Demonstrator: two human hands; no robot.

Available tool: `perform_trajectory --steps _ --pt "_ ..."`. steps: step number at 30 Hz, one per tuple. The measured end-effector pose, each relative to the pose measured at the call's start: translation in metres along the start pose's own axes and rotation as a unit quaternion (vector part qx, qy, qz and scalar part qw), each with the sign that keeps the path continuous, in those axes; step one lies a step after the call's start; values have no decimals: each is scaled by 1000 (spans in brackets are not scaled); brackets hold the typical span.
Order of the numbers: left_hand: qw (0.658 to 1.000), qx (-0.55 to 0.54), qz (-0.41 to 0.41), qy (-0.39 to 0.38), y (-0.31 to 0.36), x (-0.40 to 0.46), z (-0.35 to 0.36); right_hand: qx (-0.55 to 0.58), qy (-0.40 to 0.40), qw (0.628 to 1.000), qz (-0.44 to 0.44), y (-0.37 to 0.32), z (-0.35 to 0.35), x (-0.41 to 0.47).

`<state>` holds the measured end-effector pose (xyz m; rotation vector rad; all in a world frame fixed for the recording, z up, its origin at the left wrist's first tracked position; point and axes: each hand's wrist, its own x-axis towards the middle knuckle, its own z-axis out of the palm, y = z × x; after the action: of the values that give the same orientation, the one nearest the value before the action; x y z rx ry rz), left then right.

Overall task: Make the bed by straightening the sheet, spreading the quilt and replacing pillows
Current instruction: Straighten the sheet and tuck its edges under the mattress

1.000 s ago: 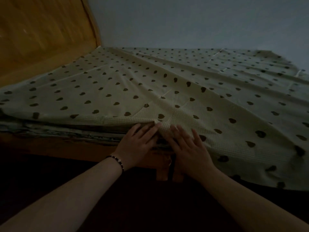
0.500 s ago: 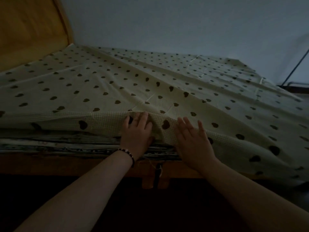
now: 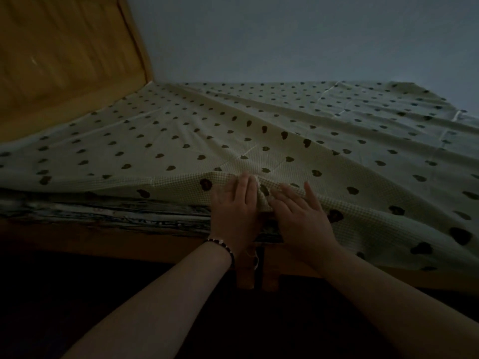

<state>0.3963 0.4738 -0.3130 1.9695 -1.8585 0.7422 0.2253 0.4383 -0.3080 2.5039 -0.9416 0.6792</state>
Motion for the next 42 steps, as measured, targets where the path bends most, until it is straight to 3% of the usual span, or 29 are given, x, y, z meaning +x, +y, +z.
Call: perform_trajectory --steps 6,13,19,24,28,35,42 --pt "977 26 179 110 -23 -37 -21 51 1 995 -87 -5 -16 -30" --pt "958 -28 282 45 -36 -141 -15 165 -146 965 -144 -40 5 -90" --pt "968 -42 246 -40 -29 -159 18 168 -214 954 -126 -38 27 -107" --pt "951 -31 245 -185 -29 -164 21 177 -265 939 -128 -28 24 -102" --pt "938 -7 199 -283 -39 -170 -9 200 -191 951 -142 -20 10 -88" --pt "952 107 73 -276 -83 -152 -93 222 -148 949 -166 -49 -15 -40" --pt "961 118 34 -248 -146 -135 -89 246 -73 945 -202 -111 -11 -8"
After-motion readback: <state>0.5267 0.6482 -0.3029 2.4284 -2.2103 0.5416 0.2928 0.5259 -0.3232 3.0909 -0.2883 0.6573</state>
